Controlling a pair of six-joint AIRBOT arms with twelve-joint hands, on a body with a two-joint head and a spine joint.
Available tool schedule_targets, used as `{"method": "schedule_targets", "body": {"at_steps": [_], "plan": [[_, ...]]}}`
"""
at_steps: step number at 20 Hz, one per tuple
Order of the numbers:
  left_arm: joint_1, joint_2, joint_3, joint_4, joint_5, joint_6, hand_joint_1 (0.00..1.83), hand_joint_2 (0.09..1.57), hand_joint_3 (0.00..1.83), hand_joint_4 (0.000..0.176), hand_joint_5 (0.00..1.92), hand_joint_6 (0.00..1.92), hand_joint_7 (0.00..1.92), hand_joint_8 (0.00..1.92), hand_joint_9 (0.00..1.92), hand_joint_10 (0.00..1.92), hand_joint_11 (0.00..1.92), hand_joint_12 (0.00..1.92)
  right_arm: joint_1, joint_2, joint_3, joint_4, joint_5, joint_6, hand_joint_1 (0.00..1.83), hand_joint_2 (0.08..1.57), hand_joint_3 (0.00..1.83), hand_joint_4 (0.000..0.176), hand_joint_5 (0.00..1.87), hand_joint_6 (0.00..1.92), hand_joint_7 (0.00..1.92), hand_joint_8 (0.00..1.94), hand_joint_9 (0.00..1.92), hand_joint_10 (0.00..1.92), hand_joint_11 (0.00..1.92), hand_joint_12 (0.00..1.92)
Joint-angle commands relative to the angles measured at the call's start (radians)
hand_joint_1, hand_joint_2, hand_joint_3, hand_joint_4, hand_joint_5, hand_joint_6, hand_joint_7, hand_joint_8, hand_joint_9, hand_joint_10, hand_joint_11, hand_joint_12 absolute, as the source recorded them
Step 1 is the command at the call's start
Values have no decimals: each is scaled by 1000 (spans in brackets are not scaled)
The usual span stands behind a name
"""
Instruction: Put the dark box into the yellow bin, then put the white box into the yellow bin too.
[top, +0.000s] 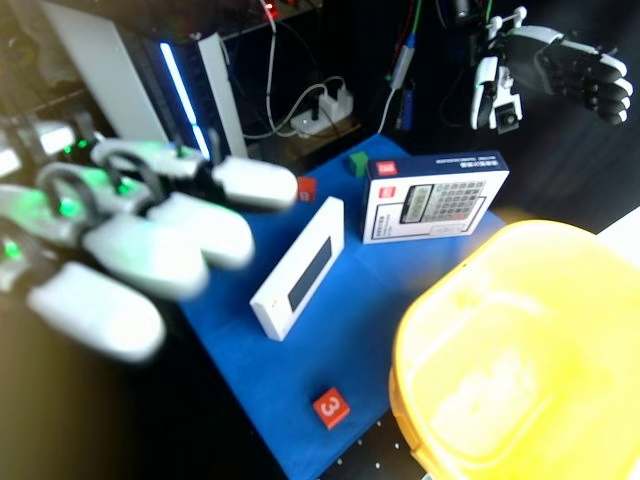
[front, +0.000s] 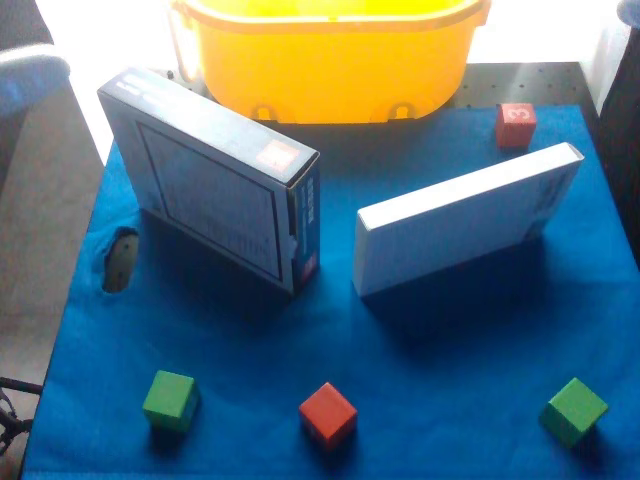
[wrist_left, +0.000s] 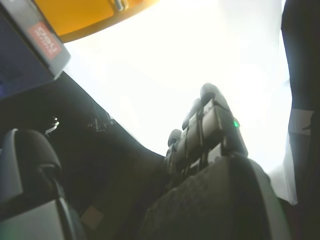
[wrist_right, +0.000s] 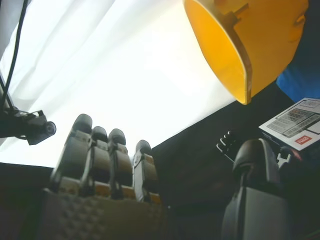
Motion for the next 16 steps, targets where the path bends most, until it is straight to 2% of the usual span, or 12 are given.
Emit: {"method": "schedule_targets", "body": {"at_steps": [1, 2, 4, 5, 6, 8, 10, 12, 13, 14, 15, 16], "plan": [[-7, -1, 8, -20, -114, -5, 556, 931, 5, 50, 107, 2, 93, 2, 86, 7, 0, 216, 15, 0, 7, 9, 121, -2, 230, 920, 0, 19, 283, 1, 534, 4, 544, 26, 189, 709], [-7, -1, 8, -11, -109, -7, 562, 927, 1, 48, 104, 1, 106, 4, 94, 6, 0, 234, 15, 0, 8, 9, 121, -2, 241, 911, 0, 18, 290, 3, 538, 4, 550, 23, 189, 704], [-15, -1, 26, 25, -89, -50, 570, 912, 0, 54, 101, 0, 113, 2, 112, 5, 0, 272, 15, -1, 8, 9, 119, -2, 226, 906, 0, 10, 303, 0, 546, 1, 554, 8, 175, 733], [-25, 1, 41, 60, -69, -83, 525, 908, 0, 74, 102, 0, 93, 0, 122, 3, 0, 322, 15, -4, 10, 9, 115, -2, 241, 873, 0, 19, 316, 4, 566, 7, 565, 10, 184, 744], [-33, 5, 47, 82, -53, -95, 506, 905, 0, 84, 100, 0, 93, 0, 130, 2, 0, 358, 15, -8, 12, 9, 113, -2, 246, 852, 0, 22, 324, 6, 568, 7, 566, 9, 185, 749], [-49, 19, 50, 137, -22, -105, 493, 904, 0, 95, 98, 0, 136, 2, 153, 2, 0, 435, 15, -14, 16, 9, 108, -2, 225, 877, 0, 23, 336, 8, 570, 6, 565, 6, 180, 755], [-64, 29, 51, 191, -1, -127, 532, 913, 2, 110, 101, 0, 123, 0, 125, 0, 0, 400, 15, -18, 19, 9, 105, -2, 193, 891, 5, 8, 331, 4, 572, 5, 565, 5, 179, 759], [-89, 40, 51, 275, 37, -159, 553, 886, 0, 124, 62, 0, 86, 0, 71, 0, 0, 332, 15, -19, 19, 9, 105, -2, 169, 894, 5, 13, 334, 4, 572, 4, 568, 6, 172, 755], [-110, 46, 52, 333, 64, -180, 578, 886, 0, 117, 48, 0, 76, 0, 63, 0, 0, 324, 15, -19, 19, 9, 105, -2, 175, 889, 1, 27, 337, 0, 571, 1, 556, 1, 171, 713], [-127, 51, 52, 367, 83, -188, 568, 900, 3, 106, 14, 0, 75, 0, 67, 2, 9, 330, 15, -19, 19, 9, 105, -2, 180, 888, 0, 27, 349, 4, 580, 4, 564, 4, 184, 706], [-147, 54, 52, 404, 108, -190, 591, 890, 0, 109, 7, 0, 82, 3, 73, 4, 11, 335, 15, -19, 19, 9, 105, -2, 177, 884, 0, 30, 351, 4, 589, 7, 568, 6, 188, 703], [-172, 56, 52, 438, 134, -190, 638, 873, 0, 102, 4, 0, 85, 3, 80, 6, 11, 337, 15, -19, 20, 9, 105, -2, 185, 884, 0, 27, 340, 2, 586, 1, 560, 1, 193, 665]]}}
